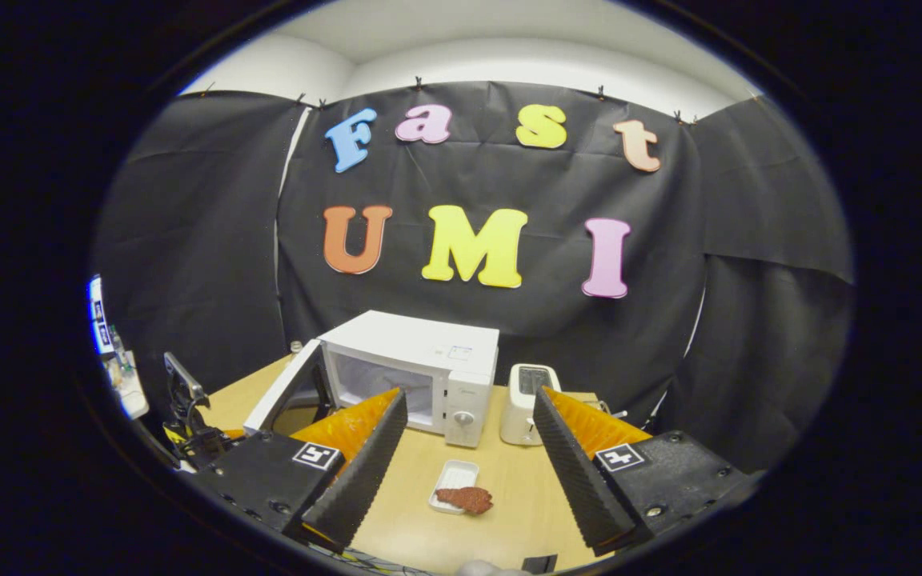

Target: Open the microwave oven with the left hand, put the food in, and close the microwave oven.

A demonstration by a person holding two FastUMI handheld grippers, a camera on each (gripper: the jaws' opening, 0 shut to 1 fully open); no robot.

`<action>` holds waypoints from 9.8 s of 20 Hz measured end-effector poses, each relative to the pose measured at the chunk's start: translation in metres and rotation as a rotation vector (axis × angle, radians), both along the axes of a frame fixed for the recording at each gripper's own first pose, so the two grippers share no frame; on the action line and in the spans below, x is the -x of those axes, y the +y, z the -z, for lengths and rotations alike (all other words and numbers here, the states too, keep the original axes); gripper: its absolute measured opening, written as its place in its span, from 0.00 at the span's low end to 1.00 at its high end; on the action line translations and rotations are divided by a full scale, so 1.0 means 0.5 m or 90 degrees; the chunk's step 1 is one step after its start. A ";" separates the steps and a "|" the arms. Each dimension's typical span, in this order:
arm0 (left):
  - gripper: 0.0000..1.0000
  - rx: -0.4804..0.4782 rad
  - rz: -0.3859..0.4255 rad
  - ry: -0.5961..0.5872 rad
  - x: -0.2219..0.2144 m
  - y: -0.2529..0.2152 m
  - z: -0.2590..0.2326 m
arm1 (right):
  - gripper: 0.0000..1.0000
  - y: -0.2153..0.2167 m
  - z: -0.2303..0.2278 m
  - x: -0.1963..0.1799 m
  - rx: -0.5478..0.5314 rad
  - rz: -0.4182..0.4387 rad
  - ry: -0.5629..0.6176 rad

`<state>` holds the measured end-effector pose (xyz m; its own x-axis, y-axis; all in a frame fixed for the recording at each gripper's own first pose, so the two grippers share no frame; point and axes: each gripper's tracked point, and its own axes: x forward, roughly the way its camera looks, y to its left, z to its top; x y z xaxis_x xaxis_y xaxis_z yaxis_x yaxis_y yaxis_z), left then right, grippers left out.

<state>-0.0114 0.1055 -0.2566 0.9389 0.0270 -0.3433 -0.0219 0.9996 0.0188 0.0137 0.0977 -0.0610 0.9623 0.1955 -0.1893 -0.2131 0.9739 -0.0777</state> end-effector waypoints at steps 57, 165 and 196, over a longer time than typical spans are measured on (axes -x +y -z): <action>0.95 -0.087 -0.086 -0.091 0.007 -0.212 -0.438 | 0.18 -0.022 0.693 -0.207 -0.317 -0.222 0.516; 0.00 -0.001 -0.056 -0.104 0.009 0.337 -0.169 | 1.00 0.030 0.131 -0.107 -0.076 0.107 0.116; 0.00 0.059 0.182 -0.027 -0.116 -0.144 -0.032 | 1.00 -0.214 0.198 -0.067 -0.115 0.177 0.179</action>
